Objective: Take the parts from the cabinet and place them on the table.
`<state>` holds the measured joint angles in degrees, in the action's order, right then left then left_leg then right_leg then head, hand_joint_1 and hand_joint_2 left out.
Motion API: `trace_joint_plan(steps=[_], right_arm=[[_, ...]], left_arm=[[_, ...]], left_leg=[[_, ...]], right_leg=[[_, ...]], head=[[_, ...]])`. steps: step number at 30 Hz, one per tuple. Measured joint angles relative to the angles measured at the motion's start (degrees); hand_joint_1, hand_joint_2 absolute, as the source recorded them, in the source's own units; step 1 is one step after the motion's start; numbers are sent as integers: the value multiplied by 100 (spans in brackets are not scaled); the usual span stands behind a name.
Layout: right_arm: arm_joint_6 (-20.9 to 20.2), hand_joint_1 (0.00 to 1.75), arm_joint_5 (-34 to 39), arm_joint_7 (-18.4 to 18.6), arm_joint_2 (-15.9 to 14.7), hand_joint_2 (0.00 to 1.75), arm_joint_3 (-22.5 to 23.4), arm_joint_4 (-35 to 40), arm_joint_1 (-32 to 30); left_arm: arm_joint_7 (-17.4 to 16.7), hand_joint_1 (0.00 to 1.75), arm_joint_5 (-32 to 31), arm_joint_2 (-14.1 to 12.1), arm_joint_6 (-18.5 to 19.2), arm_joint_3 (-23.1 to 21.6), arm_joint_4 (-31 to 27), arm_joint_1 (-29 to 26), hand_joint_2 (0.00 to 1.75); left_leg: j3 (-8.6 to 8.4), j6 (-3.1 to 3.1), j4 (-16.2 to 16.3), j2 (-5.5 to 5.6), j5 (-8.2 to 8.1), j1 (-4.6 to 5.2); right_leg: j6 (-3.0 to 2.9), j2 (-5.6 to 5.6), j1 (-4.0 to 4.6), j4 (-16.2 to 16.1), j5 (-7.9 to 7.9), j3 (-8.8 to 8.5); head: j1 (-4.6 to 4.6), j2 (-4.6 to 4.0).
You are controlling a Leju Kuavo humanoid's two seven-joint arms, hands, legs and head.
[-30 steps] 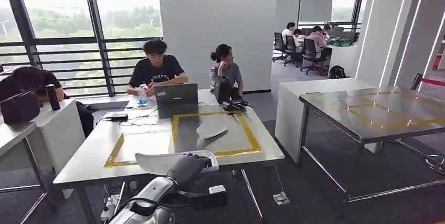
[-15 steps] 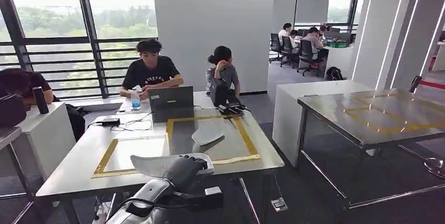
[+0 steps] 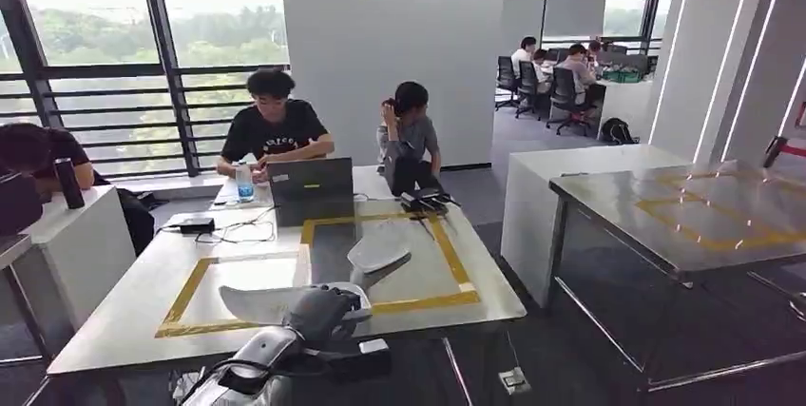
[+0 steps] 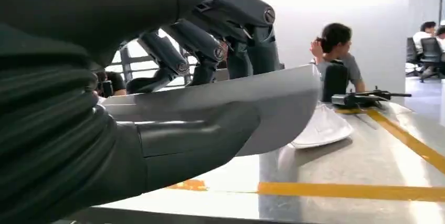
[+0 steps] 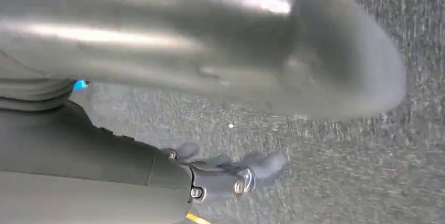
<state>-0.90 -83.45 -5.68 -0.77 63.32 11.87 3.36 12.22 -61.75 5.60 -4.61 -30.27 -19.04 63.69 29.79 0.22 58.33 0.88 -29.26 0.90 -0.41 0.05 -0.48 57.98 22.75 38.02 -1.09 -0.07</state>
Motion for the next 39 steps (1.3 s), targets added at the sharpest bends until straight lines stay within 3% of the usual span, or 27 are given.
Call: trace_joint_plan(steps=[2, 3, 5, 6, 7, 8, 9, 11, 12, 13, 14, 16, 18, 20, 22, 23, 24, 26, 27, 28, 31, 32, 34, 36, 37, 38, 39], right_arm=[[4, 0, 2, 4, 7, 0, 2, 0, -2], [4, 0, 2, 4, 7, 0, 2, 0, 1], [4, 0, 0, 9, 7, 0, 2, 0, 1], [4, 0, 0, 22, 9, 0, 2, 0, 0], [4, 0, 0, 22, 9, 0, 2, 0, -5], [4, 0, 0, 22, 9, 0, 2, 0, -12], [4, 0, 0, 22, 9, 0, 2, 0, -13], [4, 0, 0, 17, 9, 0, 2, 0, -14], [4, 0, 0, 15, 11, 0, 2, 0, 2], [4, 0, 0, 6, 11, 0, 2, 0, 10], [4, 0, 0, 7, 11, 0, 2, 0, 7], [4, 0, 0, 4, 17, 0, 2, 0, 10], [7, 0, 5, 17, 20, 0, 2, 2, 22], [9, 0, 7, 20, 17, 0, 2, 2, 33], [9, 0, 9, 20, 24, 0, 4, 2, 13], [9, 0, 7, 17, 26, 0, 4, 2, -1], [9, 0, 7, 6, 26, 0, 4, 2, -9], [9, 0, 7, -7, 20, 0, 4, 2, -24], [7, 0, 2, -15, 22, 0, 4, 2, -36], [-7, 0, -4, -13, 20, 0, 2, 0, -27], [-22, 0, 0, 0, 31, 0, 4, 0, -31], [-20, 0, 5, 7, 31, 0, 4, 0, -30], [-17, 0, 7, 28, 31, 0, 4, 0, -19], [-15, 0, 7, 37, 33, 0, 4, 0, -14], [-13, 0, 9, 46, 33, 0, 4, 0, -22], [-11, 0, 9, 55, 33, 0, 7, 0, -32], [-7, 0, 11, 52, 33, 0, 9, 0, -38]], left_arm=[[-17, 171, -2, -85, 0, 9, 4, -3, 175], [-37, 171, -18, -142, 4, 11, 18, 10, 175], [-44, 171, -55, -188, 20, 13, 42, -24, 175], [-66, 171, -66, -232, 46, 13, 61, -65, 175], [-72, 171, -70, -267, 65, 13, 81, -95, 175], [-79, 171, -77, -289, 70, 13, 94, -115, 175], [-83, 171, -83, -324, 72, 15, 109, -116, 175], [-98, 171, -87, -389, 85, 17, 116, -114, 175], [-100, 171, -98, -411, 96, 20, 142, -114, 175], [-109, 171, -109, -424, 120, 20, 155, -111, 175], [-124, 171, -112, -428, 123, 22, 157, -137, 175], [-131, 171, -118, -455, 118, 33, 155, -119, 175], [-133, 171, -120, -455, 111, 37, 151, -67, 175], [-135, 171, -127, -452, 116, 37, 155, -75, 175], [-140, 171, -155, -452, 120, 37, 175, -125, 175], [-144, 171, -182, -455, 125, 37, 175, -139, 175], [-160, 171, -192, -457, 140, 37, 175, -144, 175], [-177, 171, -201, -459, 146, 37, 175, -146, 175], [-179, 171, -205, -472, 146, 37, 195, -145, 175], [-181, 171, -214, -470, 149, 37, 197, -145, 175], [-157, 171, -247, -498, 160, 37, 166, -149, 175], [-144, 171, -262, -518, 160, 37, 155, -152, 175], [-140, 171, -293, -522, 164, 39, 157, -133, 175], [-142, 171, -295, -527, 173, 39, 171, -162, 175], [-157, 171, -297, -535, 181, 39, 184, -178, 175], [-175, 171, -297, -535, 186, 39, 190, -183, 175], [-186, 171, -299, -542, 190, 39, 190, -183, 175]], left_leg=[[98, -74, 270, -17, -27, -8], [306, -99, 630, -33, -81, -19], [858, -154, 1468, -42, -473, -42], [1075, -171, 1736, -47, -617, -49], [1183, -170, 1766, -49, -599, -53], [1178, -174, 1577, -51, -438, -57], [1070, -145, 1160, -50, -140, -55], [786, -74, 142, -56, 669, -45], [787, -48, -12, -52, 706, -13], [759, -14, -16, -61, 518, 5], [721, 30, -12, -54, 660, 1], [625, 109, -33, -39, 565, -6], [516, 177, -64, -36, 506, -42], [441, 205, -64, -21, 430, -42], [339, 200, -60, -10, 329, -42], [274, 191, -55, -3, 273, -43], [198, 183, -53, -2, 214, -43], [43, 137, -52, -8, 75, -43], [-11, 105, -11, -6, 6, -15], [21, 62, -38, 10, -39, -5], [-84, -24, -10, 13, -68, 4], [-9, -48, 148, -4, -68, -10], [382, -113, 871, -26, -224, -22], [872, -154, 1591, -33, -624, -47], [1051, -163, 1771, -36, -733, -56], [1114, -167, 1678, -40, -658, -66], [1060, -161, 1388, -49, -445, -71]], right_leg=[[-85, 9, -28, -15, 49, -152], [-113, 14, -28, -15, 99, -203], [-124, 16, -26, -13, 206, -295], [-123, 22, -26, -11, 259, -354], [-121, 27, -26, -8, 310, -417], [-112, 41, -26, -7, 367, -495], [-104, 43, -22, -5, 434, -588], [-71, 44, -17, -10, 569, -734], [-43, 42, -2, 20, 612, -784], [-6, 46, -7, 2, 640, -773], [35, 41, -12, 11, 672, -800], [75, 40, 0, 105, 672, -825], [106, 19, -10, 527, 757, -601], [171, 20, -28, 1377, 1004, -20], [197, 19, -31, 1785, 1196, 422], [195, 18, -34, 1660, 1108, 486], [182, 18, -34, 1351, 883, 439], [132, 9, -30, 372, 88, 177], [103, -14, -12, -11, -211, 172], [78, -15, 2, 33, -29, 134], [-16, 5, -19, 5, -44, 24], [-66, 8, -32, -26, -15, -50], [-129, 12, -31, -27, 78, -172], [-134, 17, -31, -26, 175, -266], [-128, 30, -33, -25, 228, -327], [-117, 39, -33, -23, 286, -400], [-105, 46, -33, -23, 345, -482]], head=[[6, 2], [13, 2], [17, 2], [20, 2], [22, 2], [24, 2], [22, 2], [24, 2], [20, 0], [28, -4], [15, 2], [20, 2], [15, -6], [2, 2], [-9, 2], [-9, 2], [-9, 2], [-15, 2], [-18, 2], [-15, 2], [-2, 2], [0, 2], [13, 2], [15, 2], [15, 2], [20, 2], [20, 2]])
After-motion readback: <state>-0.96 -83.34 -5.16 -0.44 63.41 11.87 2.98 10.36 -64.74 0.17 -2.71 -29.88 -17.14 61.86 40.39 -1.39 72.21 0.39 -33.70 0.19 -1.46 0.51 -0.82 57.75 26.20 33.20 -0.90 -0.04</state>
